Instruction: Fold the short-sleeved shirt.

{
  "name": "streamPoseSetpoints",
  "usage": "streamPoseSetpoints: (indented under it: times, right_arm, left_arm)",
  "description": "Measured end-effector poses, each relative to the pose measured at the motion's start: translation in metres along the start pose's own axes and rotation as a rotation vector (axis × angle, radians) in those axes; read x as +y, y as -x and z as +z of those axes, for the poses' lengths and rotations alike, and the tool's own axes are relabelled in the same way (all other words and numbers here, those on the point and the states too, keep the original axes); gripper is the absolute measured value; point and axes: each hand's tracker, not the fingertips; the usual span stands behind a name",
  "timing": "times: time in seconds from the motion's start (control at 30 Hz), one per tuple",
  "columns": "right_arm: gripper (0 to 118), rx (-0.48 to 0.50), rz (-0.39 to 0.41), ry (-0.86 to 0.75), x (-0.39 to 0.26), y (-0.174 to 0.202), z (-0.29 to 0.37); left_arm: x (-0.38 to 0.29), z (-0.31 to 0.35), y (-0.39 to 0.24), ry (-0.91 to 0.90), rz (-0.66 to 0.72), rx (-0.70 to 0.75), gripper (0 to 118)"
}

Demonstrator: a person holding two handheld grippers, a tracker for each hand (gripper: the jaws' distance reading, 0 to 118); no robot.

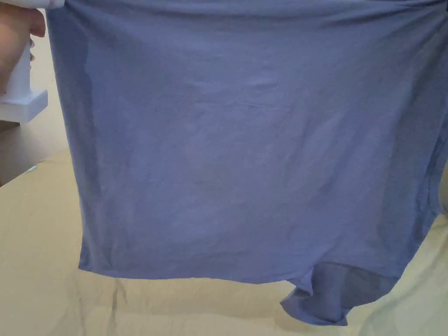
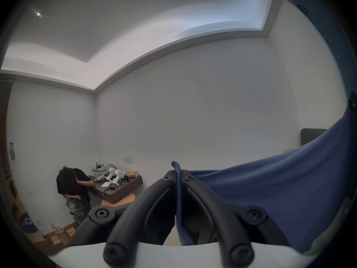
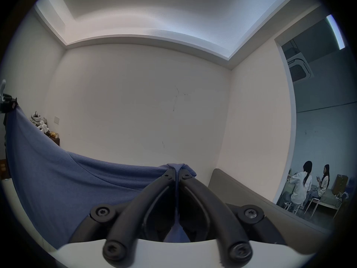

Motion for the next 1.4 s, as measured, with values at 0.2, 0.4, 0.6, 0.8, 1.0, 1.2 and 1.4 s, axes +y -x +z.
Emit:
streamPoseSetpoints:
  times: [0.2,0.4,0.6,0.8,1.0,1.2,1.4]
  right_arm:
    - [4,-0.031,0.073,0.003,-0.018,0.015,-0.059]
    - [4,-0.015,0.074,0.06,-0.055,0.032,-0.102]
    - [4,0.023,0.08,0.168,-0.126,0.043,-0.118]
    - [4,0.095,0.061,0.255,-0.2,0.056,-0.084]
    - [4,0.207,0.055,0.405,-0.285,0.068,-0.025]
    - [4,0.317,0.054,0.594,-0.365,0.086,0.098]
    - [4,0.391,0.149,0.82,-0.456,0.089,0.206]
  left_arm:
    - [-0.017,-0.048,-0.011,0.068,0.058,0.117,1]
    - [-0.04,-0.092,-0.032,0.129,0.086,0.125,1]
    - [-0.105,-0.11,-0.048,0.243,0.15,0.057,1]
    - [-0.194,-0.09,-0.066,0.327,0.054,0.001,1]
    - [-0.29,-0.016,-0.071,0.478,0.03,-0.037,1]
    - [-0.39,0.094,-0.067,0.639,-0.048,-0.108,1]
    - [-0.484,0.192,-0.06,0.874,-0.121,-0.163,1]
